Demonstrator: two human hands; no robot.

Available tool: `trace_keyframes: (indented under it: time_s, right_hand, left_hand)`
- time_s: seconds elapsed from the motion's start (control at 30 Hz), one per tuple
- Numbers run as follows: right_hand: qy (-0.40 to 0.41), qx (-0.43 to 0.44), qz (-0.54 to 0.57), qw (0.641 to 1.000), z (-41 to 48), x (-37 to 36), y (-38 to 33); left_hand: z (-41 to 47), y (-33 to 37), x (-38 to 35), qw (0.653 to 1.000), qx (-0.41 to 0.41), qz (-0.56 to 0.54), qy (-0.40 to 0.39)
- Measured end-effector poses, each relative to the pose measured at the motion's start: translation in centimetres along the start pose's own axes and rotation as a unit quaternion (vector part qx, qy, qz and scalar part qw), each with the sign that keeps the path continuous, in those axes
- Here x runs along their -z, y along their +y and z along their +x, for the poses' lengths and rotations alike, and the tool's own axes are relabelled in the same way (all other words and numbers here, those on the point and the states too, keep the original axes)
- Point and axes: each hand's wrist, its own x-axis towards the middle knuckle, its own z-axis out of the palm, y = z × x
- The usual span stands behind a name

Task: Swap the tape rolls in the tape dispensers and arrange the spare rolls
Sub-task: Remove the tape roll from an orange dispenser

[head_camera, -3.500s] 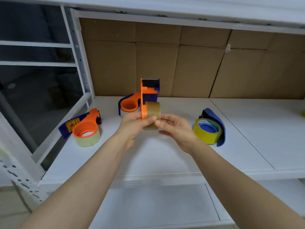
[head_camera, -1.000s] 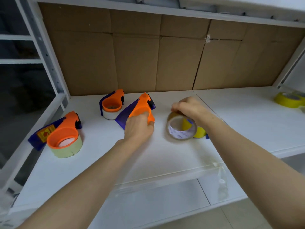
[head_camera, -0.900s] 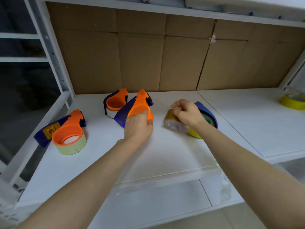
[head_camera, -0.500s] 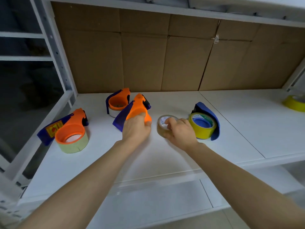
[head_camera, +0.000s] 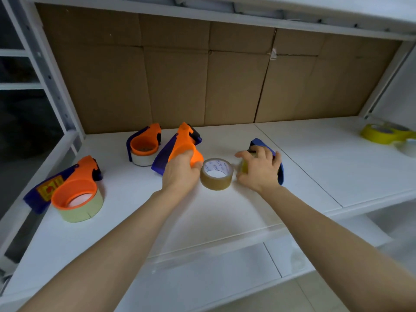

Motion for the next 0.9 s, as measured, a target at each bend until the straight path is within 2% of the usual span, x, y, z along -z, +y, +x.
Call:
trace_keyframes:
  time_s: [0.07, 0.13, 0.27, 0.6, 0.77, 0.83, 0.9]
  right_hand:
    - [-0.082, -0.064, -0.038, 0.994, 0.1, -0.3, 0.8]
    - [-0.116, -0.096, -0.072, 0.986, 0.2, -0.5, 1.7]
    - [-0.076, -0.11, -0.025, 0.991, 0.7, -0.8, 2.2]
    - [-0.038, -0.093, -0.017, 0.995, 0.7, -0.8, 3.9]
    - [-0.066, -0.106, -0.043, 0.991, 0.7, -0.8, 3.5]
    - [-0.03, -0.072, -0.095, 0.992, 0.4, -0.8, 2.7]
    - [0.035, 0.037, -0.093, 0.994, 0.1, -0.9, 1.2]
  left_hand:
    - [0.1, 0.2, -0.1, 1.0, 0.001, 0.001, -0.009]
    - [0.1, 0.2, -0.3, 1.0, -0.001, 0.001, -0.01]
    - [0.1, 0.3, -0.5, 1.0, -0.005, 0.018, -0.011]
    - [-0.2, -0.3, -0.7, 0.99, -0.025, 0.14, -0.01]
    - [-0.3, -0.6, -0.8, 0.989, -0.011, 0.148, -0.021]
    - [-0.4, -0.7, -0.9, 0.991, 0.006, 0.129, -0.024]
    - [-0.5, -0.6, -0.9, 0.993, 0.016, 0.114, -0.022]
